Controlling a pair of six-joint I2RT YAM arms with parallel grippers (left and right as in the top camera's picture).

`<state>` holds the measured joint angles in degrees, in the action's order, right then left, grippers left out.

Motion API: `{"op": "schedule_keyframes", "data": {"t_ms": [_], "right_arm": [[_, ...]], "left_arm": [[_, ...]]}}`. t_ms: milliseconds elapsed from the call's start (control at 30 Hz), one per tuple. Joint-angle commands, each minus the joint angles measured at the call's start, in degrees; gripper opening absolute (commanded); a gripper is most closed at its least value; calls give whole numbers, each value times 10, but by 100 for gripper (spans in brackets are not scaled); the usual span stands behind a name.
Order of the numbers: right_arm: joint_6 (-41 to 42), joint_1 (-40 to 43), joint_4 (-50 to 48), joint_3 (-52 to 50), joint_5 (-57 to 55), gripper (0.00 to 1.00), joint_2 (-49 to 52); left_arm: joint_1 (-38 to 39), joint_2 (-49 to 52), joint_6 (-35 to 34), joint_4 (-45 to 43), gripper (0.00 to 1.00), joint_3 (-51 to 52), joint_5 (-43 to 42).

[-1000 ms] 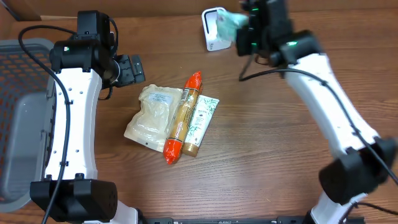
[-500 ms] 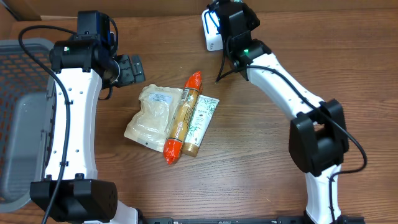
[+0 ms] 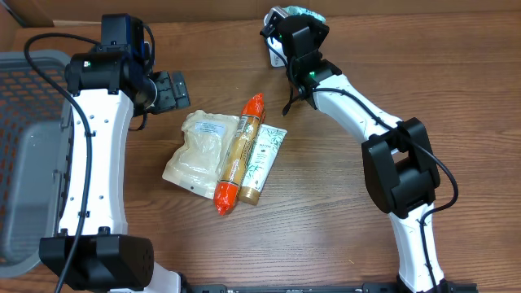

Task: Scan the item barcode
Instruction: 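Carry the tissue pack to the white scanner with the right gripper, then move the tissue pack to the right side and release it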

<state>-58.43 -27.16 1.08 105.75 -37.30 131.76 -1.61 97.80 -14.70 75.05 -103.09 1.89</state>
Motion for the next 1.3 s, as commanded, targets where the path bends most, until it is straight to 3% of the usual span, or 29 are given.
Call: {"op": "schedule_keyframes", "data": {"t_ms": [0, 333, 467, 667, 800, 933, 1100, 1267], "right_arm": [[-17, -5, -11, 18, 1, 4, 0], [-18, -20, -10, 18, -11, 4, -7], [38, -23, -4, 18, -26, 4, -47], [143, -23, 146, 18, -17, 4, -163], [293, -11, 313, 19, 89, 4, -251], [487, 50, 459, 19, 305, 4, -323], [606, 182, 583, 18, 543, 4, -346], [692, 328, 666, -11, 618, 4, -320]], "left_arm": [[1, 5, -8, -1, 100, 2, -4], [1, 5, -8, -1, 99, 2, -4], [1, 5, -8, -1, 100, 2, -5], [1, 5, -8, -1, 100, 2, -4], [1, 5, -8, -1, 100, 2, -5], [1, 5, -8, -1, 100, 2, -4], [1, 5, -8, -1, 99, 2, -5], [1, 5, -8, -1, 99, 2, -4]]}}
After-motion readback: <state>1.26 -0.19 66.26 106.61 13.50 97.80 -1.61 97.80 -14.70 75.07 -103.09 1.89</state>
